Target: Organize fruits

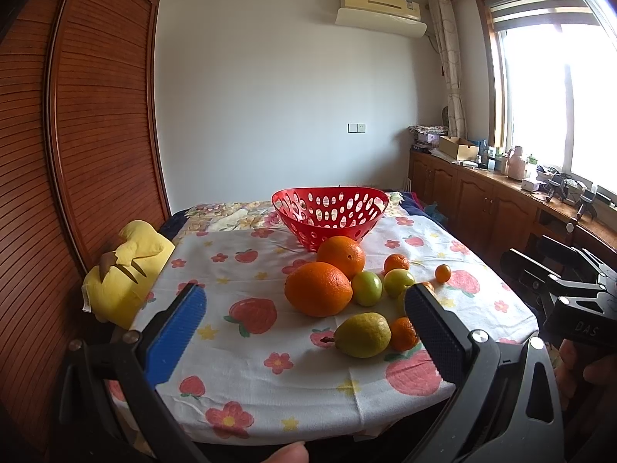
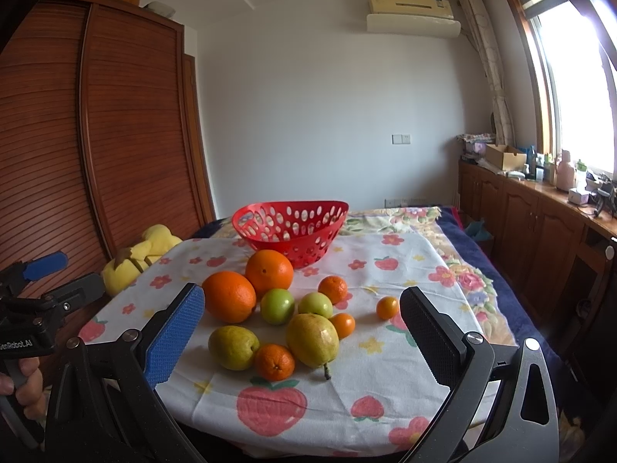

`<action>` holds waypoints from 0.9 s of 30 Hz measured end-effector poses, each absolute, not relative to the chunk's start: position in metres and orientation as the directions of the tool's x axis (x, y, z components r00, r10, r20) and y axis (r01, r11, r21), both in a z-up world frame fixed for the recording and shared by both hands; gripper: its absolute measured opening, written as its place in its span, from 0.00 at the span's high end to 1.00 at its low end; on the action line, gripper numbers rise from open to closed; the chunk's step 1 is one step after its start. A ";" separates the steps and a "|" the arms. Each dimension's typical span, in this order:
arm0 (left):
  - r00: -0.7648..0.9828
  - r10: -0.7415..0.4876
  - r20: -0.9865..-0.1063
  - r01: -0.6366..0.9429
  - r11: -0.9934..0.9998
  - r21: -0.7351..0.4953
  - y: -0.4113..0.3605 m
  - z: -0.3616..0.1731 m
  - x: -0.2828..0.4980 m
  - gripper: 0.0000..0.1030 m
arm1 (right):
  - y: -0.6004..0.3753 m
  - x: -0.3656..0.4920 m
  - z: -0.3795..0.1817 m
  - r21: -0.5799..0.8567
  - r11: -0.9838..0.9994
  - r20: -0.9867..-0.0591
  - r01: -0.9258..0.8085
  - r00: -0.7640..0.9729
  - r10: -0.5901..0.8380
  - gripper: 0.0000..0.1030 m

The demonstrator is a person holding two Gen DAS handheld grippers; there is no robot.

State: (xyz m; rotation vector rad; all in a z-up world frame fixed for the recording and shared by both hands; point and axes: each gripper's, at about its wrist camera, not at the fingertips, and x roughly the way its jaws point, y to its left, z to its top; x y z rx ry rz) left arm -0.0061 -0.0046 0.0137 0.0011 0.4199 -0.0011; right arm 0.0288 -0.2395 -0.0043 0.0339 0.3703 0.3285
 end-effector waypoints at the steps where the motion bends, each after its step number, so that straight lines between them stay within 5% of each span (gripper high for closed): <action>1: 0.913 -0.002 -0.407 0.002 1.000 0.000 -0.005 0.014 -0.006 0.00 | -0.239 0.029 -0.005 0.093 0.947 -0.350 -0.309 0.880 0.321 0.00; 27: 0.895 -0.003 -0.446 0.003 1.000 -0.001 0.002 -0.013 0.004 0.00 | -0.234 0.035 -0.017 0.095 0.941 -0.384 -0.324 0.861 0.335 0.00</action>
